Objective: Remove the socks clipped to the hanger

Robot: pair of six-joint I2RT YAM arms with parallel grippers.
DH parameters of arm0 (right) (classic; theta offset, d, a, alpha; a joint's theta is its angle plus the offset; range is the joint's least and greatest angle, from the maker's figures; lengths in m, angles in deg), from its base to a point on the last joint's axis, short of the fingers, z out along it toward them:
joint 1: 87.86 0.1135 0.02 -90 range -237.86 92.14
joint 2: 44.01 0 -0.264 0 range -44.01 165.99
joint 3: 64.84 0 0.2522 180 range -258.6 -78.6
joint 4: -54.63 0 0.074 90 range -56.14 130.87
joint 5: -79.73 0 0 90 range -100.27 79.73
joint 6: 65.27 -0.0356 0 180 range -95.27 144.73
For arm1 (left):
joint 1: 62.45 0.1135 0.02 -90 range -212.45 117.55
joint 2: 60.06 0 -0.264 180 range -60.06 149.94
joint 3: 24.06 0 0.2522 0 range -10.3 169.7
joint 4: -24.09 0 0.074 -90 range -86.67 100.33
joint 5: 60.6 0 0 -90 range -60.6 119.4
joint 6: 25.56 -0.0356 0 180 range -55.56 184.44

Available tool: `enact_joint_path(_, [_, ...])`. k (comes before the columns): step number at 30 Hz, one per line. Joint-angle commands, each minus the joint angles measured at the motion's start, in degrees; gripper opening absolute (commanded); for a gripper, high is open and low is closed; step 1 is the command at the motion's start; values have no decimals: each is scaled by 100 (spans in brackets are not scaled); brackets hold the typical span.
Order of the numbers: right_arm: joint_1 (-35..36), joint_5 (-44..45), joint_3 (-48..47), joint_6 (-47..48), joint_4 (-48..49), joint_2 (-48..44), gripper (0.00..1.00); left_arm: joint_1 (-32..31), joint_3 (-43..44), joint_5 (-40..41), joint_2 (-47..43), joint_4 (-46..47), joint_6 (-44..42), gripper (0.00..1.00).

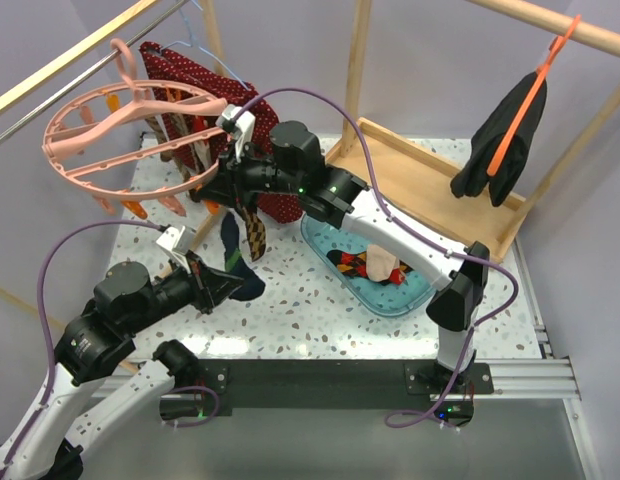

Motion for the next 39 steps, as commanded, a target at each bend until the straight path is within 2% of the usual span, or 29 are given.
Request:
enact_joint_path(1, [17, -91, -23, -49, 213, -41, 7, 30, 115, -244, 67, 82, -154, 0])
enact_joint_path(4, [17, -64, -40, -49, 169, -32, 1, 30, 79, -367, 102, 169, -171, 0])
enact_joint_path(6, [17, -47, -49, -49, 142, -32, 2, 30, 114, -367, 111, 231, -180, 0])
enact_joint_path(7, [17, -47, -49, -49, 107, -32, 11, 30, 132, -324, 120, 257, -180, 0])
enact_joint_path(12, [17, -20, 4, -93, 72, -58, 32, 30, 281, -78, 164, 468, -136, 0])
enact_joint_path(13, [17, -20, 4, -110, 46, -58, 41, 30, 299, -34, 155, 503, -127, 0])
enact_joint_path(22, [8, 252, -32, -190, -498, -260, 70, 30, 378, 178, 278, 592, -188, 0])
enact_joint_path(24, [17, 384, -32, -120, -814, -321, 71, 30, 378, 169, 296, 583, -215, 0])
enact_joint_path(28, [17, 516, 214, -40, -1140, -602, 80, 21, 361, 143, 366, 592, -268, 0])
enact_joint_path(33, [8, 788, 864, 48, -1535, -1296, 89, 30, 352, 29, 401, 600, -347, 0])
enact_joint_path(36, [8, 929, 1224, 57, -1816, -1726, 91, 30, 352, -41, 419, 600, -408, 0])
enact_joint_path(39, [-35, 544, 1681, -57, -1879, -2095, 89, 30, 369, -121, 436, 618, -452, 0])
